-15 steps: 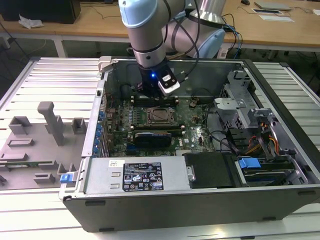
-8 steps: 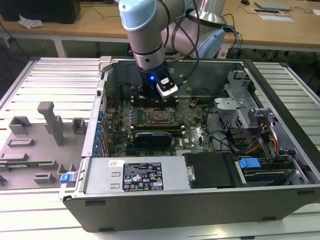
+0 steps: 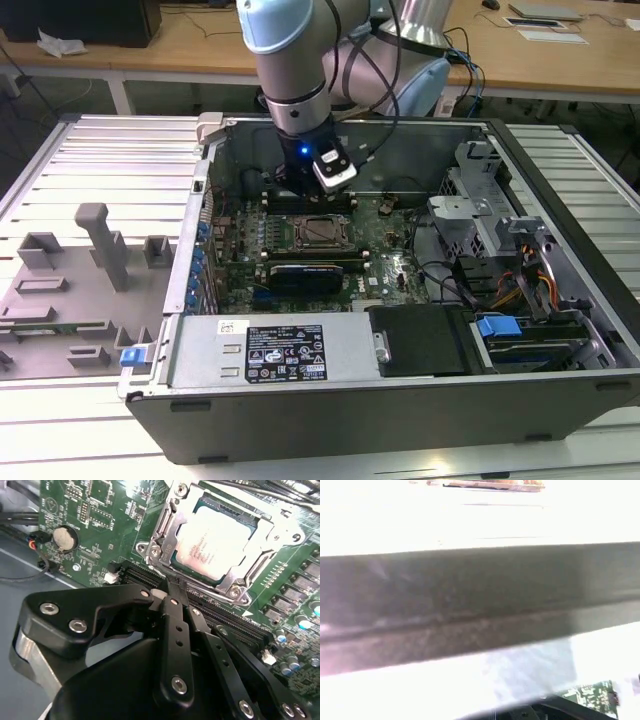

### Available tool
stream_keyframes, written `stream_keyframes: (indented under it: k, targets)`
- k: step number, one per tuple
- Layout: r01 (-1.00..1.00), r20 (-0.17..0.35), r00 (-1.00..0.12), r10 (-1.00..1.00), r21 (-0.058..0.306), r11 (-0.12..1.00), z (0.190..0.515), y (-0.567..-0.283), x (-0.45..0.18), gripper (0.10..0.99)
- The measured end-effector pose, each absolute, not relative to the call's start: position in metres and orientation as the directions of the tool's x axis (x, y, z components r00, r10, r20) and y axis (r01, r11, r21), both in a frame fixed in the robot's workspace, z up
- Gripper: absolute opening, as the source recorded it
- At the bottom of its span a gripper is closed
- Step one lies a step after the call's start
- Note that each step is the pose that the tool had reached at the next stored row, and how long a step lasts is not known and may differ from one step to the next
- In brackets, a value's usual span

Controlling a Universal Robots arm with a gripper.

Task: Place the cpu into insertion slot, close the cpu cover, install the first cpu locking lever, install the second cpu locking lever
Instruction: 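Install the first cpu locking lever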

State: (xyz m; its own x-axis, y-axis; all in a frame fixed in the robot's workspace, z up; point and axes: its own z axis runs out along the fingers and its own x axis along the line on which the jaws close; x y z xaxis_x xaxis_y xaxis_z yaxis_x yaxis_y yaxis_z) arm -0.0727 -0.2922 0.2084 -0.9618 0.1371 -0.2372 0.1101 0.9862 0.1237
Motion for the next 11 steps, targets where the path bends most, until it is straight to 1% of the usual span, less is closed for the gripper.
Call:
stream_keyframes:
  k: [5, 11]
  targets:
    - [0.11, -0.239, -0.962, 0.134, 0.11, 0.988, 0.221, -0.292, -0.073, 0.106]
    - [0.111, -0.234, -0.963, 0.133, 0.106, 0.988, 0.221, -0.292, -0.073, 0.106]
